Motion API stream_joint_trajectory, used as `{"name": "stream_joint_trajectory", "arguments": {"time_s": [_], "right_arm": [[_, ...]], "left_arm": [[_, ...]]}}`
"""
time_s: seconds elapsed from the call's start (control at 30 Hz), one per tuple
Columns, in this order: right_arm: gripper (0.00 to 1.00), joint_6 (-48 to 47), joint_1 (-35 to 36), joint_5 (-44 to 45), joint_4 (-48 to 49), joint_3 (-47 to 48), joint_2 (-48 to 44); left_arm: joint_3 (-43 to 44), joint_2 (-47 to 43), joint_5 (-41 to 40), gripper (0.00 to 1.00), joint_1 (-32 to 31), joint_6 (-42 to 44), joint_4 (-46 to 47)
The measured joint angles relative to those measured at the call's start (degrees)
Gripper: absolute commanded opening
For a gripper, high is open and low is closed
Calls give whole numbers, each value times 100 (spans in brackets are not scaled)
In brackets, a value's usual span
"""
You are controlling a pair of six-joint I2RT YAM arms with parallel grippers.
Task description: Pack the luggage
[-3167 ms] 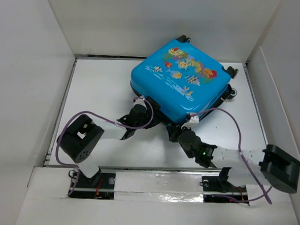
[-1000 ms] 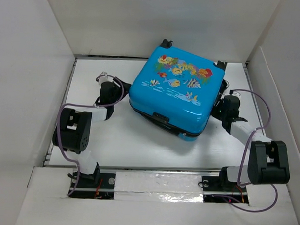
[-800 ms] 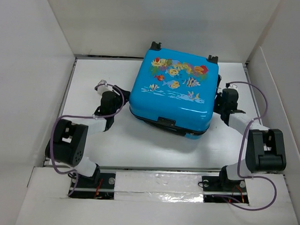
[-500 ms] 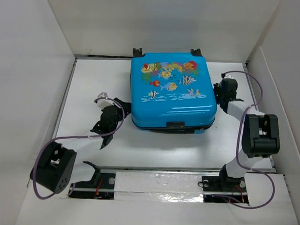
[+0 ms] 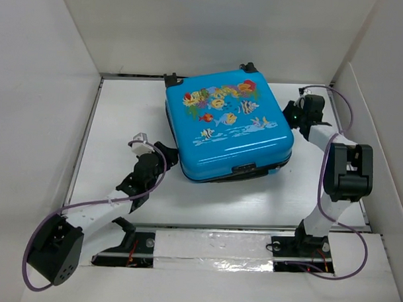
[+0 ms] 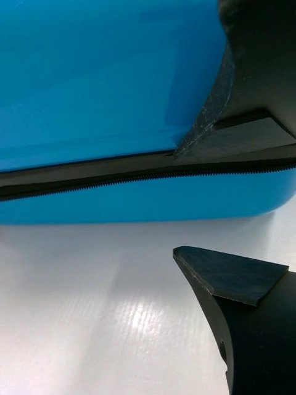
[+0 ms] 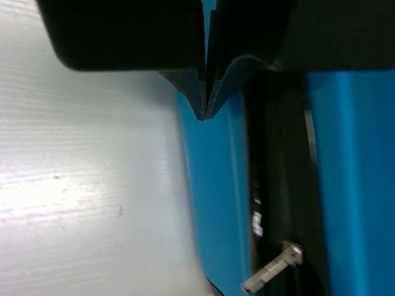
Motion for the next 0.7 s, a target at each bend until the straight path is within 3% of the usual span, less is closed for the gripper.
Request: {"name": "stream_joint_trajectory", "arguments": {"time_s": [0.1, 0.2, 0.23, 0.33, 0.4, 0.43, 0.53, 0.7], "right_arm": [[21, 273, -116, -424, 26, 367, 0], [44, 474, -197, -688, 177, 846, -17], [57, 540, -227, -706, 297, 925, -70], [63, 796, -289, -754, 553, 776, -501], [58, 1003, -378, -815, 772, 267, -1110], [38, 1134, -437, -826, 892, -42, -1493], [0, 1438, -664, -748, 1408, -1325, -2964], [0, 1729, -791, -404, 1661, -3794, -6227]], "left_arm": [[-2, -232, 79, 57, -120, 79, -282], [9, -404, 197, 58, -243, 105, -334], [13, -490, 190, 59, -254, 103, -326], [164, -623, 129, 60, -264, 203, -337], [365, -605, 160, 60, -199, 251, -372], [470, -595, 199, 60, -146, 264, -358], [728, -542, 435, 57, 66, 271, -199], [763, -501, 798, 57, 345, 232, -22]]}}
